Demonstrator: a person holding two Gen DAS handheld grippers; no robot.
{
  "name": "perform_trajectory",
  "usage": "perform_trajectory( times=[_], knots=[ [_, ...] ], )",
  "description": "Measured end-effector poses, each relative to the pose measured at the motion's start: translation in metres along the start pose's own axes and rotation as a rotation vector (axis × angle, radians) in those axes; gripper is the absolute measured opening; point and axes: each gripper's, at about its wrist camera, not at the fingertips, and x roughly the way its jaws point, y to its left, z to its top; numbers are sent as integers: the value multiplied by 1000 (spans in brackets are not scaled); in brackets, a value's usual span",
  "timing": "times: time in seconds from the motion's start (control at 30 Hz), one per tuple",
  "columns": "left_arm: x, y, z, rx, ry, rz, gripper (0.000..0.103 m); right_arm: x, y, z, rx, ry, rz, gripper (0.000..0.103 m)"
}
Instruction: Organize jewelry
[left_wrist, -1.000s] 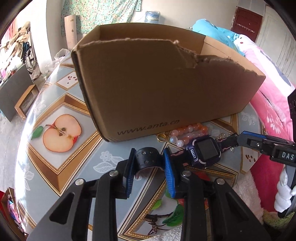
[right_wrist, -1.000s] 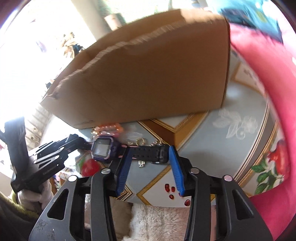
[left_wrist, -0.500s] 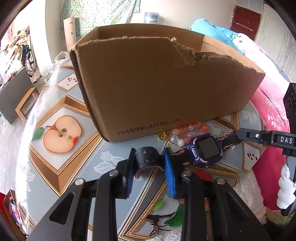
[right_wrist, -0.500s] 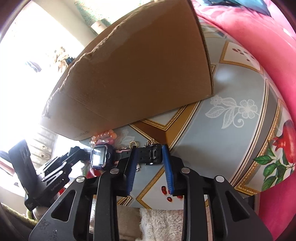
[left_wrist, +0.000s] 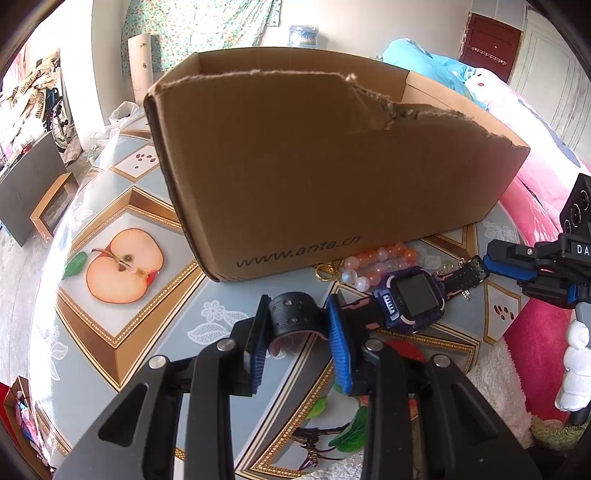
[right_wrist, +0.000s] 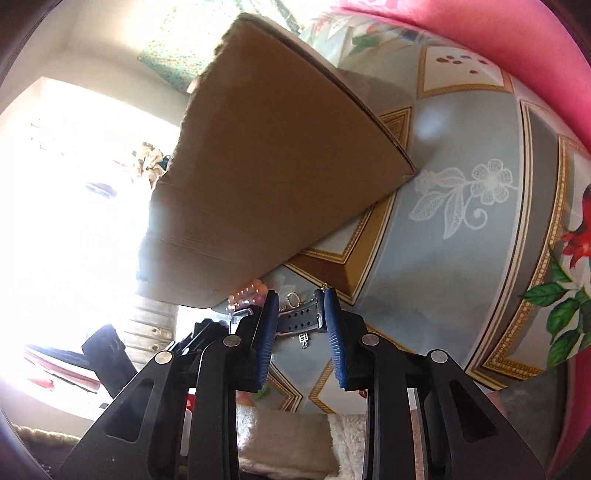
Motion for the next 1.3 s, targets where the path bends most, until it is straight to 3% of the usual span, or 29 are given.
perform_trajectory(
  times=[0.13,0.27,0.4,0.5,0.6,0.83,0.93,1.0,1.1,1.3],
  knots=[
    [0,0,0,1,-1,2,30,-13,-8,6,12,5,103,26],
    [1,-1,0,3,-1,5,30,-10,-4,4,-42,36,74,26],
    [0,-2,1,5,0,6,30,-21,5,7,-124,7,-33,26],
    [0,-3,1,7,-1,10,30,-31,15,10,-218,-27,-199,27],
    [0,-3,1,7,-1,9,30,-22,22,9,-272,33,-316,29],
    [1,-5,2,11,-2,11,30,-20,25,9,-280,54,-266,32],
    [1,-5,1,12,-2,11,30,-29,14,15,-208,43,-187,32],
    [1,-5,1,11,-4,10,30,-37,7,19,-185,32,-165,26],
    [1,-5,1,11,-5,11,30,-43,3,22,-203,14,-215,10],
    [1,-5,0,15,-12,13,30,-36,42,7,-323,-39,-255,9]
  ],
)
